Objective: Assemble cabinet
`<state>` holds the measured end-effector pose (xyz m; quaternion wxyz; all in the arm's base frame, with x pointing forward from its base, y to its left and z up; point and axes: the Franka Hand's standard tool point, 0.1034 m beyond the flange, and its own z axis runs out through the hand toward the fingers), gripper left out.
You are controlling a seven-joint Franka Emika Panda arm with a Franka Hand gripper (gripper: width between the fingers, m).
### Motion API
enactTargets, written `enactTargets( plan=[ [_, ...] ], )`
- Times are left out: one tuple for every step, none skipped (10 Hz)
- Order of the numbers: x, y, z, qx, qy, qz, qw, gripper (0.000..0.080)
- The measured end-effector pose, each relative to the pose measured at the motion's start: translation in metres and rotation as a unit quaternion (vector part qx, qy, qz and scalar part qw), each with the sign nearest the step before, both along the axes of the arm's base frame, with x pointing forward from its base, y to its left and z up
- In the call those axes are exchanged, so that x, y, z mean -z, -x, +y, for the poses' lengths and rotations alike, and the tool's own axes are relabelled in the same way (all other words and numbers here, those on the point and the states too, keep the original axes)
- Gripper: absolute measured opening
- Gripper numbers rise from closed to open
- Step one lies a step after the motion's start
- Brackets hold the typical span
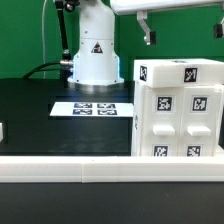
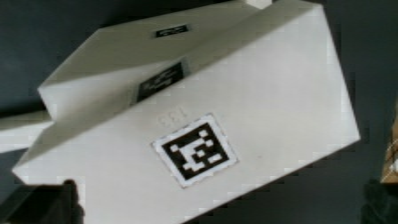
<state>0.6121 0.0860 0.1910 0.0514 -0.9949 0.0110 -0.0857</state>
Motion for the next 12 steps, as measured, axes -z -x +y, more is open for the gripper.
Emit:
enactTargets(
  plan=[
    [0.002, -0.001, -0.007, -0.079, 0.014, -0.002, 0.997, 0.0797],
    [0.003, -0.003, -0.007, -0.119, 0.018, 0.009, 0.993, 0.0797],
    [0.005, -0.004, -0.004, -0.185, 0.038, 0.009, 0.982, 0.0797],
    [0.008, -0.002, -0.002, -0.235, 0.054, 0.016, 0.970, 0.0797],
    [0.011, 0.000, -0.001, -0.262, 0.063, 0.023, 0.963, 0.0797],
    [0.011, 0.000, -0.003, -0.291, 0.069, 0.021, 0.954, 0.0797],
    [0.012, 0.000, -0.005, -0.311, 0.073, 0.020, 0.947, 0.0797],
    [0.012, 0.000, -0.006, -0.341, 0.078, 0.018, 0.937, 0.0797],
    [0.012, 0.000, -0.007, -0.361, 0.084, 0.018, 0.928, 0.0797],
    [0.012, 0.000, -0.006, -0.415, 0.097, 0.017, 0.905, 0.0797],
    [0.013, 0.001, -0.002, -0.462, 0.108, 0.016, 0.880, 0.0797],
    [0.014, 0.002, 0.002, -0.503, 0.118, 0.012, 0.856, 0.0797]
  ],
)
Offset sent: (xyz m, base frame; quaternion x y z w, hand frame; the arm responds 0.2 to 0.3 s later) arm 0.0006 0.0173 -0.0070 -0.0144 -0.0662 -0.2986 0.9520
